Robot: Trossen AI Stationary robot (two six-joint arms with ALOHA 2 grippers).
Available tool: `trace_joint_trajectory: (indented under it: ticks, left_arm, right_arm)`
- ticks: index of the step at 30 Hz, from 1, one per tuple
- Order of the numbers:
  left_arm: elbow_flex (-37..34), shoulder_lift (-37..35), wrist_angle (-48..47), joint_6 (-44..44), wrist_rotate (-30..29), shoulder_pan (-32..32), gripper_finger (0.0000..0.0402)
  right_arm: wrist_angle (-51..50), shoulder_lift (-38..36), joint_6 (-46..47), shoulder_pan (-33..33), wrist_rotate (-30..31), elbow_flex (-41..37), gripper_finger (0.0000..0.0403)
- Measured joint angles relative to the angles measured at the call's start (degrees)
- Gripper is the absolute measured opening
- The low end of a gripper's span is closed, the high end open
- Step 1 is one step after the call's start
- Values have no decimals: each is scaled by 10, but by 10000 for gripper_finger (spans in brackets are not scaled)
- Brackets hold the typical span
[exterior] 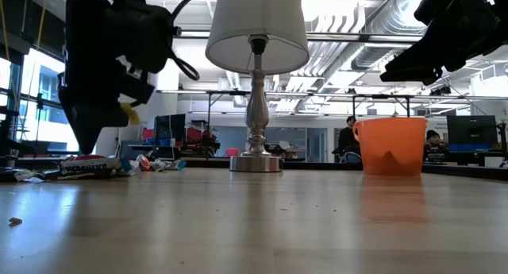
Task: Sort candy
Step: Put the orange chocolate bar into the black bucket
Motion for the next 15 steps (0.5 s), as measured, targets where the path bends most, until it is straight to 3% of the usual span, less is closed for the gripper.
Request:
trace_joint_trajectory:
  ticks: [15]
  left_arm:
    - [0, 4, 16, 15, -12, 0, 74]
  right_arm:
    - [0, 0, 0, 0, 0, 0, 180]
